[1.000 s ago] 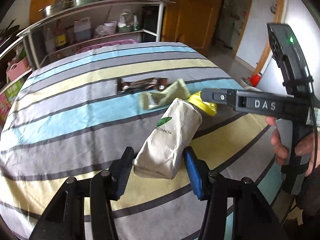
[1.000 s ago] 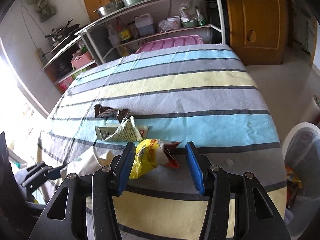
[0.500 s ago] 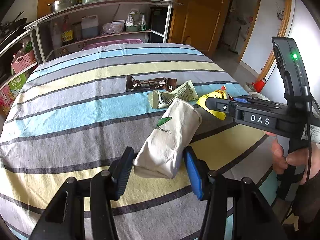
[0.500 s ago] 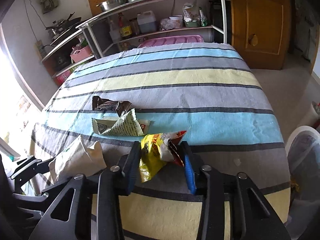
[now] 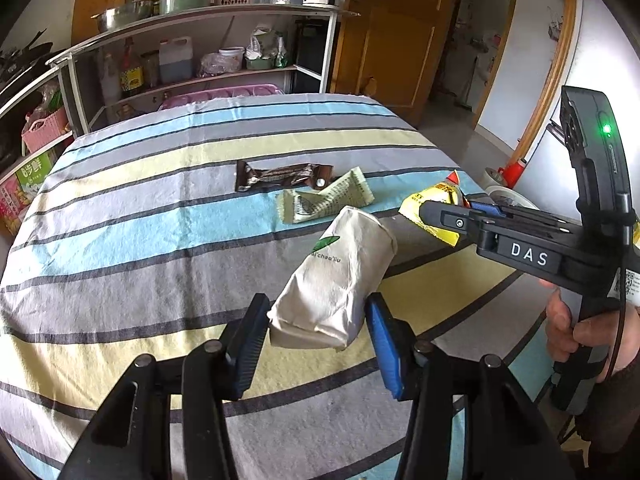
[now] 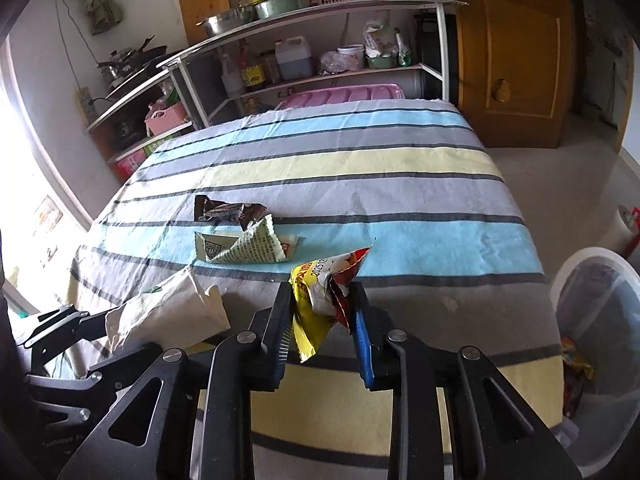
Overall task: Collect trash
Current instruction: 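Grasp white paper bag with left tool while right tool grasps yellow wrapper, then carry paper bag and yellow wrapper over the bin and open both tools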
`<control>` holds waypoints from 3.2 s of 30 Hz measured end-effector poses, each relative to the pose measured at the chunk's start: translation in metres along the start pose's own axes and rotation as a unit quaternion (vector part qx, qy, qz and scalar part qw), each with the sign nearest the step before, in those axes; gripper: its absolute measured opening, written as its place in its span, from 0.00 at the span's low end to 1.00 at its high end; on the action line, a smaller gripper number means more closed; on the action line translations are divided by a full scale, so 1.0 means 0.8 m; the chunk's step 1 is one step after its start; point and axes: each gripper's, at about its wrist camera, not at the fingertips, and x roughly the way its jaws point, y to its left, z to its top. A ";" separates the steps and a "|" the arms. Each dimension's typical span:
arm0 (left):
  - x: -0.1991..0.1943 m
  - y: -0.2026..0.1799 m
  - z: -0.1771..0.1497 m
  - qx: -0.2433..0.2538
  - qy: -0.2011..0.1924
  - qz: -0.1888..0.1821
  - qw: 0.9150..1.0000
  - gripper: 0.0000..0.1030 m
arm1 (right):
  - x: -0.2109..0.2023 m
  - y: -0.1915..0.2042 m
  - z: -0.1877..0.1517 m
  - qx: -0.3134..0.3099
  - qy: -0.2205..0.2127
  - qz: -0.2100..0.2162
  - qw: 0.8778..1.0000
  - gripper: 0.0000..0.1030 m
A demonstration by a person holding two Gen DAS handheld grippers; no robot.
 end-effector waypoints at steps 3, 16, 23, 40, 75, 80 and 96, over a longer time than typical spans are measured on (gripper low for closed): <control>0.009 -0.008 0.001 0.020 0.016 -0.012 1.000 0.50 | -0.007 -0.004 -0.004 0.004 -0.003 0.002 1.000 0.28; 0.038 -0.026 0.020 0.039 0.022 0.005 0.999 0.66 | -0.015 -0.017 -0.011 0.016 -0.002 -0.002 1.000 0.28; 0.037 -0.037 0.021 0.052 0.024 0.011 0.998 0.44 | -0.020 -0.021 -0.014 0.020 -0.007 -0.002 1.000 0.28; 0.013 -0.101 0.051 0.076 -0.013 -0.014 0.997 0.43 | -0.085 -0.076 -0.022 0.049 -0.053 -0.025 0.997 0.28; 0.083 -0.346 0.087 0.193 0.008 -0.117 0.974 0.44 | -0.171 -0.297 -0.085 0.156 -0.044 -0.167 0.973 0.28; 0.103 -0.360 0.084 0.196 0.022 -0.112 0.974 0.45 | -0.155 -0.319 -0.095 0.169 -0.022 -0.173 0.970 0.29; 0.116 -0.362 0.083 0.188 0.036 -0.111 0.975 0.63 | -0.141 -0.331 -0.104 0.174 -0.004 -0.183 0.968 0.46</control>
